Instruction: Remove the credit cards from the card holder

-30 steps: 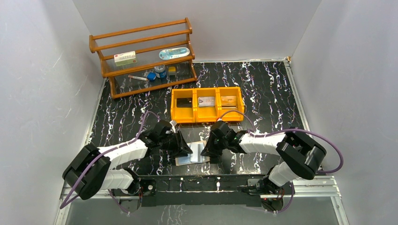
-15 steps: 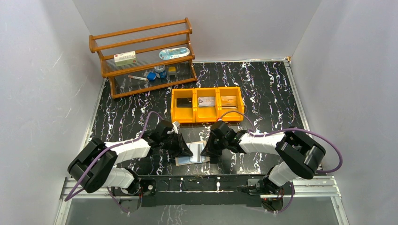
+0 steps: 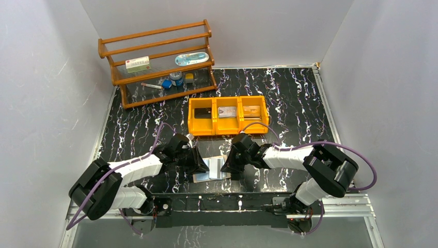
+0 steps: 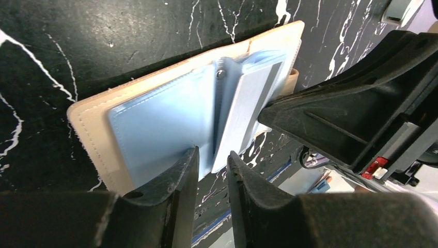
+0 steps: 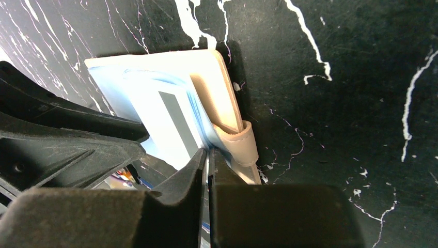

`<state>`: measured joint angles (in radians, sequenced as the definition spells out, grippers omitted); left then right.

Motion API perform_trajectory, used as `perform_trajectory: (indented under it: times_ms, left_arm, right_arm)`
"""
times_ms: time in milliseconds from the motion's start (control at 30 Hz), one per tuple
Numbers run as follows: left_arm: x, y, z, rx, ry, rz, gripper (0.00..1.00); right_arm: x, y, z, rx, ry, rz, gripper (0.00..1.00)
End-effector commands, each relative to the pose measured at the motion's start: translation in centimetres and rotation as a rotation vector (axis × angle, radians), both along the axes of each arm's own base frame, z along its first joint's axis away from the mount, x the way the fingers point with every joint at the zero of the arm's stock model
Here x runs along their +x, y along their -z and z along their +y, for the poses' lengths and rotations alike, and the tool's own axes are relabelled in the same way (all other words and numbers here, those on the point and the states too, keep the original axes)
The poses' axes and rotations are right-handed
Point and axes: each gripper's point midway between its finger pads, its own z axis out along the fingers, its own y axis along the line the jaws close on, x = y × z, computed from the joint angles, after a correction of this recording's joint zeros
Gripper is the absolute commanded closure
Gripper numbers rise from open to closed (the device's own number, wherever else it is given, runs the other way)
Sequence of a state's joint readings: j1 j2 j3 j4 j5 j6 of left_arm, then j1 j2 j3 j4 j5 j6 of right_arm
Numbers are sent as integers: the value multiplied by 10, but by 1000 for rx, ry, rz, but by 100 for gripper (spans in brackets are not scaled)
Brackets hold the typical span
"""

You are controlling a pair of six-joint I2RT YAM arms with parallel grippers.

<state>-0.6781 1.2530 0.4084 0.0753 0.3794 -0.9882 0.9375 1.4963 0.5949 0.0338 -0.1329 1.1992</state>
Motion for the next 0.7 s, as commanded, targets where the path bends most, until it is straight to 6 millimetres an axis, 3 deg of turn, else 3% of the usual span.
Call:
perform_trajectory:
  times_ms: [0,233,467,667]
  left_arm:
    - [4,-3,1,24,-4,-23,74]
    - [4,-6,-18,-53,66,-6,74]
    - [3,-4,-23,-92,66,12,80]
    - [4,-14,-26,-131,54,-8,84]
  right_arm:
    - [-26,36,-29,-165,-35,91,88]
    - [-26,37,-26,-157,-40,96,88]
    - [-27,38,-25,-154,-43,102,88]
    - [-28,41,-30,-183,-28,113,88]
